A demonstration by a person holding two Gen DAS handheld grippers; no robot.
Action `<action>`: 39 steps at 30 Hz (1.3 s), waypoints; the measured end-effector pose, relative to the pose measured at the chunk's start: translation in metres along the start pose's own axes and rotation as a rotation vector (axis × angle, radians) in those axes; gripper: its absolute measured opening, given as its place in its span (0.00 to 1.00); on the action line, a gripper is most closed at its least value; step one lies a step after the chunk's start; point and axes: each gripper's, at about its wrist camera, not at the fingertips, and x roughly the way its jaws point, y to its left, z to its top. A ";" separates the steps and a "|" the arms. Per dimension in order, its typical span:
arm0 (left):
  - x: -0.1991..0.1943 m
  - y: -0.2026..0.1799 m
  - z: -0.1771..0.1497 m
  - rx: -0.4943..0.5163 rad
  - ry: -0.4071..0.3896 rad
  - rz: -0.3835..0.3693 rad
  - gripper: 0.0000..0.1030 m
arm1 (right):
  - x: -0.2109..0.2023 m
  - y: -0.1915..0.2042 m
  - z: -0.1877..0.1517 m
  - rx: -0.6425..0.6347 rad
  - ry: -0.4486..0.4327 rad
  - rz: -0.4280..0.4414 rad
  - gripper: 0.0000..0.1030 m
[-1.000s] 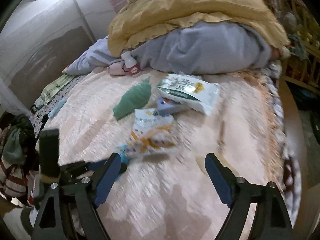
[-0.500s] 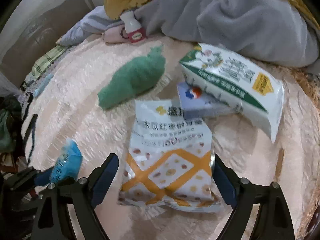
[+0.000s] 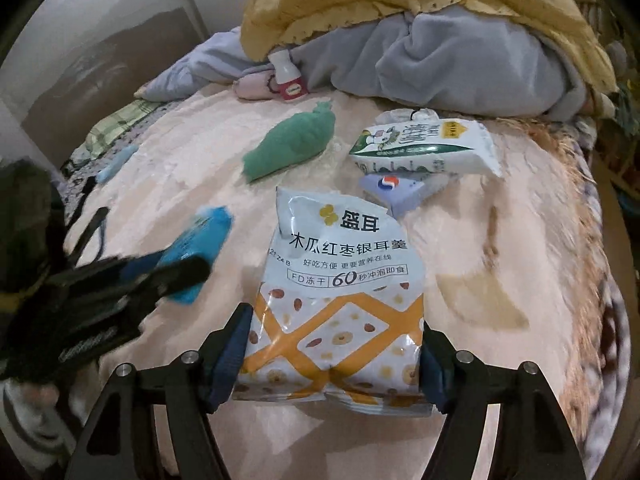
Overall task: Collect trash
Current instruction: 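Carry both items over the white bucket and open both tools to drop them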
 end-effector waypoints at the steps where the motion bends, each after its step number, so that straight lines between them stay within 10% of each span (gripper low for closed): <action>1: -0.002 -0.004 0.000 0.008 -0.004 0.000 0.25 | 0.000 0.000 0.000 0.000 0.000 0.000 0.69; 39: -0.019 -0.154 -0.016 0.234 -0.055 -0.126 0.25 | -0.138 -0.082 -0.075 0.144 -0.211 -0.228 0.70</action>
